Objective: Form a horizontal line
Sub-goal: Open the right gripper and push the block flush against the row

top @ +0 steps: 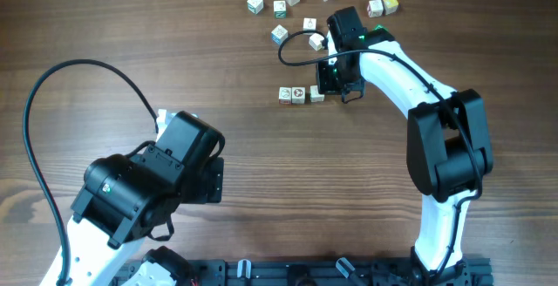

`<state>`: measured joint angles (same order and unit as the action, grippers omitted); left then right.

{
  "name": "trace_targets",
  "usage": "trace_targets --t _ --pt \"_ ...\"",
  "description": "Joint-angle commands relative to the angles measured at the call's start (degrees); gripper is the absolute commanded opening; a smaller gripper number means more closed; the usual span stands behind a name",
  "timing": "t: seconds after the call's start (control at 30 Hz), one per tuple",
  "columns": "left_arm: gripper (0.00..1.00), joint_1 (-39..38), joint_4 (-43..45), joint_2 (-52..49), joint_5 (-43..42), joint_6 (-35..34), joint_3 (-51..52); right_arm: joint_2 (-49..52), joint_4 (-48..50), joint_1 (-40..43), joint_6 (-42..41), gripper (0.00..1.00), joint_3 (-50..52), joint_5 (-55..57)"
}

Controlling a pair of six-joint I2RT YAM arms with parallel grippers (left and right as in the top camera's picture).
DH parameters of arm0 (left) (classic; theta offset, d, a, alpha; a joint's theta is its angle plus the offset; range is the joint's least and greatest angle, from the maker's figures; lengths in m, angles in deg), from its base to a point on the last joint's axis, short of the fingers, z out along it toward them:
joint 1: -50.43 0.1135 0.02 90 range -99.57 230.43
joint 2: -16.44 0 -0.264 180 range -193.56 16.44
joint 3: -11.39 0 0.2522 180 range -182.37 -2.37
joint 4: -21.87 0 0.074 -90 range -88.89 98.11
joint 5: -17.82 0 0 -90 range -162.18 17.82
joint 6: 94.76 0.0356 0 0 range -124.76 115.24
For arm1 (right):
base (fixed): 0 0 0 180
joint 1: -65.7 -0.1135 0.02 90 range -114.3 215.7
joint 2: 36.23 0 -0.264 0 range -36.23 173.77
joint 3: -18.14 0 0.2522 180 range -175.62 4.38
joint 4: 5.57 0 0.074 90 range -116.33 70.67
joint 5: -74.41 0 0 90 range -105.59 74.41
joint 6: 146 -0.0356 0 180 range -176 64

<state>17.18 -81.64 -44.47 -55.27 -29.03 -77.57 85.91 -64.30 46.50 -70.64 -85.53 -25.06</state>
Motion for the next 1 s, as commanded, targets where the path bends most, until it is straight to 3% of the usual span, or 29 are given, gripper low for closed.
trace_targets --t 0.0,0.5,0.97 --pt "1.0 0.22 0.13 0.0 0.94 0.07 0.31 1.27 0.15 -0.11 1.09 0.04 -0.39 -1.22" --pt "1.0 0.22 0.11 0.0 0.94 0.07 0.31 1.27 -1.25 -0.11 -10.4 0.04 -0.37 -1.2" --pt "1.0 0.22 0.13 0.0 0.94 0.07 0.31 1.27 -1.09 -0.11 -3.52 0.05 -0.37 -1.49"
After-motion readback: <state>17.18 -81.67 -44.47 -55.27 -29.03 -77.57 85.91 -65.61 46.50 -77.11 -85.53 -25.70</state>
